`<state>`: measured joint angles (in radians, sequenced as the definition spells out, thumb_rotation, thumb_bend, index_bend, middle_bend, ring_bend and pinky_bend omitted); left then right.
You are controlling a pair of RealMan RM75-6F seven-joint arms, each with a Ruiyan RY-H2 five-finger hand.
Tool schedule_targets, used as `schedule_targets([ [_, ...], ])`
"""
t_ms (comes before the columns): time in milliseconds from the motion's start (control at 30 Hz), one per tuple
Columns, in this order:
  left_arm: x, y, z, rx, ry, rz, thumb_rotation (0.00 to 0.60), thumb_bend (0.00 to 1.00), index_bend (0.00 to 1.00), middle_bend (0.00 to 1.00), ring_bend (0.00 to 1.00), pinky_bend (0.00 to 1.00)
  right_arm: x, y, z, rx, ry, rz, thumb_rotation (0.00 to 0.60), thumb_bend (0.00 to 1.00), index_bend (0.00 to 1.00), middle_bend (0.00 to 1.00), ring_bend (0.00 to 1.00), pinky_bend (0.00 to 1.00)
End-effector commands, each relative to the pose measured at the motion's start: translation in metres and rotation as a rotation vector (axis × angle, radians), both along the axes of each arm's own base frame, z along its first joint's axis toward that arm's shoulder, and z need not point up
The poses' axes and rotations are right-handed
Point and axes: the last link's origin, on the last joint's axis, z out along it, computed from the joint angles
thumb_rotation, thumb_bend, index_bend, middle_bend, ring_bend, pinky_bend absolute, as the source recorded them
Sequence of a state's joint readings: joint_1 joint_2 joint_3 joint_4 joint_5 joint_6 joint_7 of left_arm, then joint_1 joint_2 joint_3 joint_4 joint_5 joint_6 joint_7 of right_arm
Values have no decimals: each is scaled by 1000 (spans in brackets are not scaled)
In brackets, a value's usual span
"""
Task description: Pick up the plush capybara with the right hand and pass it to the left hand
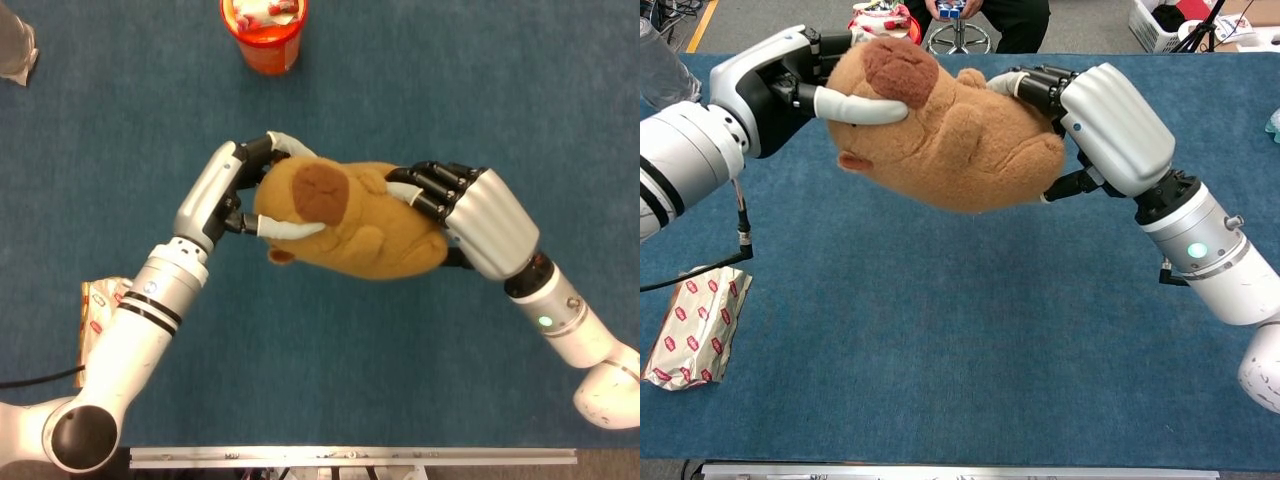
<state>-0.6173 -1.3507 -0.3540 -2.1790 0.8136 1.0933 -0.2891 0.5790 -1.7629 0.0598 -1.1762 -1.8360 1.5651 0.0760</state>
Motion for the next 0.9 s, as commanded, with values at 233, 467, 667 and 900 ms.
schedule_targets([
  [233, -8, 4, 7, 24, -12, 32, 600, 0, 521, 462, 502, 807, -5, 2, 1, -26, 27, -11, 600, 0, 493, 428, 543, 679],
  [467, -12, 4, 7, 23, -17, 39, 600, 0, 521, 463, 502, 807, -8, 2, 0, -26, 58, -32, 600, 0, 144, 208, 378, 678],
  [667, -13, 3, 7, 16, -25, 41, 600, 0, 521, 463, 502, 807, -8, 2, 0, -24, 59, -38, 600, 0, 86, 155, 324, 661],
  [900, -14, 3, 8, 17, -29, 44, 600, 0, 522, 464, 503, 807, -8, 3, 1, -12, 41, -24, 600, 0, 0, 28, 181, 593],
])
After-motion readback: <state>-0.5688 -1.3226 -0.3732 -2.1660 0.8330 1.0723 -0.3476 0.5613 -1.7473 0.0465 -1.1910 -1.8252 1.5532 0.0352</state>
